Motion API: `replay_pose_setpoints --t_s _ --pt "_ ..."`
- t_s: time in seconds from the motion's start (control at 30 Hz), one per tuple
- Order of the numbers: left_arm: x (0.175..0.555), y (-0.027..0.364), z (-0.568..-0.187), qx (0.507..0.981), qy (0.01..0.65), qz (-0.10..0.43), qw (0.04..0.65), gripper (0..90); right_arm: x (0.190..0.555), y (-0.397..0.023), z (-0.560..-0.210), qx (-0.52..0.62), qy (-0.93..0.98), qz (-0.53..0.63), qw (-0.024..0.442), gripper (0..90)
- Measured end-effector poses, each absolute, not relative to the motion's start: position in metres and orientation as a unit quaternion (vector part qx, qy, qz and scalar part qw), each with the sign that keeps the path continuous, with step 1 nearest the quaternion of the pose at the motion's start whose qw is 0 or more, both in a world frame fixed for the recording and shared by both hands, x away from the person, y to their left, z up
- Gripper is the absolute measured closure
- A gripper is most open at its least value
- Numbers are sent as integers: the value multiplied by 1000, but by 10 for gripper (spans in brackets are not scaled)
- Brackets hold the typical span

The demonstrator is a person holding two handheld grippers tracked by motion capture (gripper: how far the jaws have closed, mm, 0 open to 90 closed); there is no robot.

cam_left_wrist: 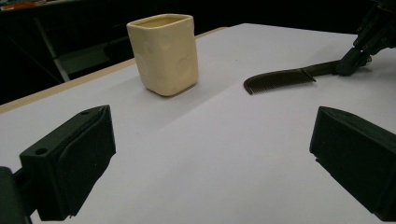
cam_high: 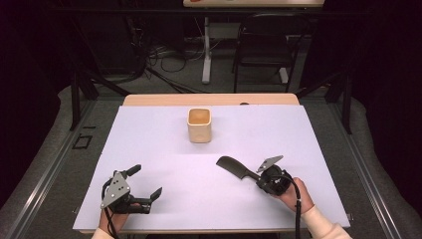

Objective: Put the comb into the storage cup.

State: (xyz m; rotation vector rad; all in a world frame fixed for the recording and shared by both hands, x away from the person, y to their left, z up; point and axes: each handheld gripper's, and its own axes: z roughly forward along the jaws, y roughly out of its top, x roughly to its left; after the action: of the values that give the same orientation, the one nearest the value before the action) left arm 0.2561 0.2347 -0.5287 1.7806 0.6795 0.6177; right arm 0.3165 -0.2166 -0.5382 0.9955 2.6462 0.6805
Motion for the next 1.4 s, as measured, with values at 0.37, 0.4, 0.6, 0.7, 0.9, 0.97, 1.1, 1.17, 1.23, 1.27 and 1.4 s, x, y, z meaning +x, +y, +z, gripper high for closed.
replay_pose_setpoints --t_s 0.37,0.4,0.6,0.7,0.9,0.97,1.1,1.17,1.23,1.27,1.4 --pt "256 235 -529 749 287 260 538 2 315 -218 -537 328 908 230 125 860" --pt "256 235 -529 749 287 261 538 2 314 -217 -536 326 909 229 123 829" --pt "257 235 -529 748 289 258 539 2 308 -216 -527 316 911 232 126 638" --pt "256 234 -529 748 286 259 539 2 307 -215 -525 318 910 235 124 531" --pt "257 235 -529 748 287 258 540 2 308 -217 -522 325 907 237 126 266" --pt "257 235 -529 749 287 258 539 2 309 -218 -520 325 907 240 123 211" --pt "257 234 -529 750 285 257 538 2 310 -219 -517 328 904 243 124 125" --pt "257 234 -529 750 285 257 538 2 312 -218 -516 326 906 237 125 52" --pt "257 234 -529 750 286 258 538 2 313 -218 -516 326 908 233 121 35" --pt "257 234 -529 749 287 256 539 2 314 -218 -517 326 907 237 123 19" --pt "258 234 -529 750 287 257 538 2 318 -217 -517 323 909 235 116 0"
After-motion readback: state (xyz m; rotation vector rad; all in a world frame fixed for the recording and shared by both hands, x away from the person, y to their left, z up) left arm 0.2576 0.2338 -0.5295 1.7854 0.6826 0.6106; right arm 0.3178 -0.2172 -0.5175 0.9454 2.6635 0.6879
